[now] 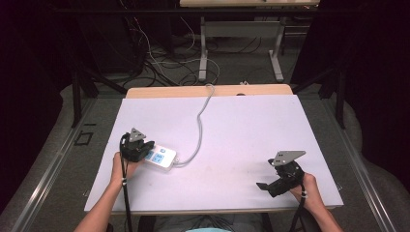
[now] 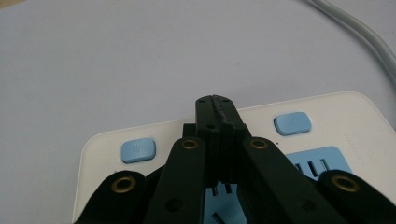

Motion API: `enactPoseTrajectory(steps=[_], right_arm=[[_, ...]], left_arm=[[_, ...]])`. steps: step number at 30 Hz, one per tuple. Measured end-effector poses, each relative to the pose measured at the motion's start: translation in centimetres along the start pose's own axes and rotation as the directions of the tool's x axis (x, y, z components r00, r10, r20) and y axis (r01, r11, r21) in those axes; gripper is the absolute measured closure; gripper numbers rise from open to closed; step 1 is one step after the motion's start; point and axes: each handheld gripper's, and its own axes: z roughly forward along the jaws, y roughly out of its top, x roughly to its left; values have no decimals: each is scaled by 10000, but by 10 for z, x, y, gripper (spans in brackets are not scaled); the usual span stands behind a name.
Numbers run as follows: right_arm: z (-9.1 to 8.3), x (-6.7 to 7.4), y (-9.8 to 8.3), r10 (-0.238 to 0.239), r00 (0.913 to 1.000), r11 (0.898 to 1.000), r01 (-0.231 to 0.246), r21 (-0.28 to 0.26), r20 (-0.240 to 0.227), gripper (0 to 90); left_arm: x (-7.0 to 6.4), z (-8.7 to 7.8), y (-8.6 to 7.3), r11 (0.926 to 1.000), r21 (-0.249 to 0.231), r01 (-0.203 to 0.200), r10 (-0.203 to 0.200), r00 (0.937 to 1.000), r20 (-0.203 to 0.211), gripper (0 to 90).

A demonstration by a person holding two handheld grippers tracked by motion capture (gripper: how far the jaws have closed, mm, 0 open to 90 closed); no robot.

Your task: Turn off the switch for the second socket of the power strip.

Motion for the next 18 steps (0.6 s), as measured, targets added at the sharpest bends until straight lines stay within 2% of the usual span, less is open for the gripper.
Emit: enactPoseTrajectory(steps=[3,7,18], right_arm=[[0,-1,0,-54,9999,10000,54,39,-120,28],[0,0,0,-25,10000,10000,25,0,16,28],[0,0,0,-7,10000,10000,7,27,1,28]], left_arm=[[0,0,0,10000,14,5,-5,10000,-24,900],[-1,0,1,10000,32,-22,22,10000,-69,900],[-1,0,0,10000,56,-28,28,10000,-58,900]])
